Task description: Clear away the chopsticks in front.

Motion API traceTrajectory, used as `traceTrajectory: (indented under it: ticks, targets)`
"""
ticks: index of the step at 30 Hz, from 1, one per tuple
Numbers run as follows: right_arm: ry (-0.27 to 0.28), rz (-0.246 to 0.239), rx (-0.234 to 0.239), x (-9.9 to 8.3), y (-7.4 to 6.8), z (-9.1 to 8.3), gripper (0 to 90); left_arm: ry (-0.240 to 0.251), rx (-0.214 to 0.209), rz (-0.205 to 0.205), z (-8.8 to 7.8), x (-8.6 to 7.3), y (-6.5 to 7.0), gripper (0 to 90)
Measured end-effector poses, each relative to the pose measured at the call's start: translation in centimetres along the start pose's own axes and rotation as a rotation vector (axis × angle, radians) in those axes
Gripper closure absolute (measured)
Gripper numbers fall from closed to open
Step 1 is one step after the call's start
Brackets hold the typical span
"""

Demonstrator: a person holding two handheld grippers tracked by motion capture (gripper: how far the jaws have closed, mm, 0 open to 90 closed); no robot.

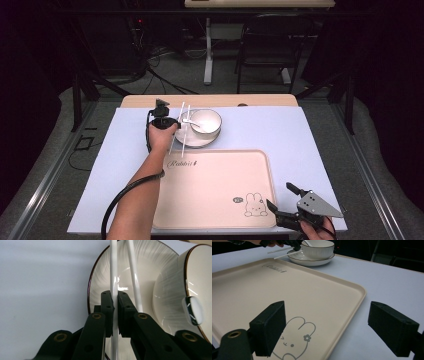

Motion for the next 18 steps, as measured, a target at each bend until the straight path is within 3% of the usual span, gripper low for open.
traceTrajectory:
  ticks: [9, 18]
  targets:
    - [0.001, 0.002, 0.004, 0.0, -0.1, 0.0, 14.3, 0.04, 0.011, -0.01, -1.4, -0.2, -0.4, 85.0]
    - [0.001, 0.002, 0.014, 0.1, -0.2, 0.1, 14.3, 0.073, -0.007, -0.004, -3.5, -0.7, -0.4, 85.0]
Point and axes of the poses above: each handheld gripper's, and its own axes: z roughly forward along the jaws, x roughly out of its top, y roughly to its right, the point moved 4 cm from there along z, roughly forward along the jaws, and after that the axes turned 4 degrees about -x, right-handed, at the moved point
